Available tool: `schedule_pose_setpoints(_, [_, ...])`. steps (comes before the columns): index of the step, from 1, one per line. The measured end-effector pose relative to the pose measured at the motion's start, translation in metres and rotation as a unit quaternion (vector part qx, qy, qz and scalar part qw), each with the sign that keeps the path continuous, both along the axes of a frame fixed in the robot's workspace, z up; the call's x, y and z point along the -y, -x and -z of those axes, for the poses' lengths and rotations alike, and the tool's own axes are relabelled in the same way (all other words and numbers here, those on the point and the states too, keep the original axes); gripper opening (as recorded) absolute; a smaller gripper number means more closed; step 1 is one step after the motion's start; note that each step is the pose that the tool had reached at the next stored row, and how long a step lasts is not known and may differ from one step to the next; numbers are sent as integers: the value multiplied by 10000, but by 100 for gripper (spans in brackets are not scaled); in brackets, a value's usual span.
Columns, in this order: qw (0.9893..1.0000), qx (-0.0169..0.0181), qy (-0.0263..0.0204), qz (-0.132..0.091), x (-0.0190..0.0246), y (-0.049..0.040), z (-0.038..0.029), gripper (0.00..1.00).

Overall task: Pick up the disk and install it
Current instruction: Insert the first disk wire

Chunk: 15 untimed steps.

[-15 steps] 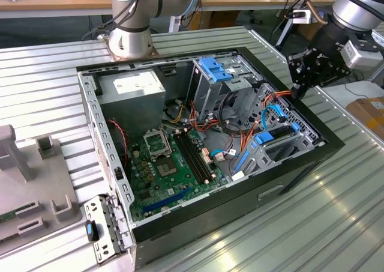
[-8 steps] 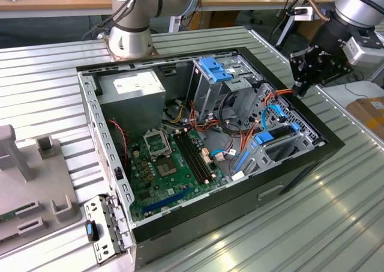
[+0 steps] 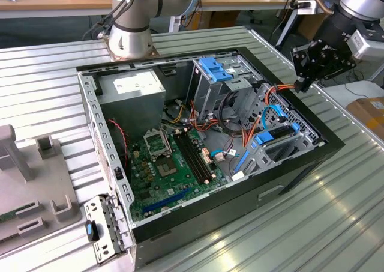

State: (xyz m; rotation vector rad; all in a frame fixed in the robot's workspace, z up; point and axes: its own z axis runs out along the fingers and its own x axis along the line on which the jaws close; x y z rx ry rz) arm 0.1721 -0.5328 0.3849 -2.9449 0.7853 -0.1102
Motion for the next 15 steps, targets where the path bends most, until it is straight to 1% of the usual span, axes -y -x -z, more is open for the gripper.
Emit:
schedule_pose_setpoints(2, [10000, 0, 1, 6, 1, 9, -2, 16])
schedule_pose_setpoints(8, [9999, 0, 0, 116, 1, 51, 0, 16])
schedule_pose_setpoints(10, [9998, 0, 0, 204, 1, 52, 0, 16])
schedule_pose_setpoints(12, [9994, 0, 0, 347, 1, 53, 0, 16])
schedule_pose_setpoints(14, [9987, 0, 0, 500, 1, 53, 1, 16])
schedule_pose_setpoints(15, [9981, 0, 0, 621, 1, 53, 1, 16])
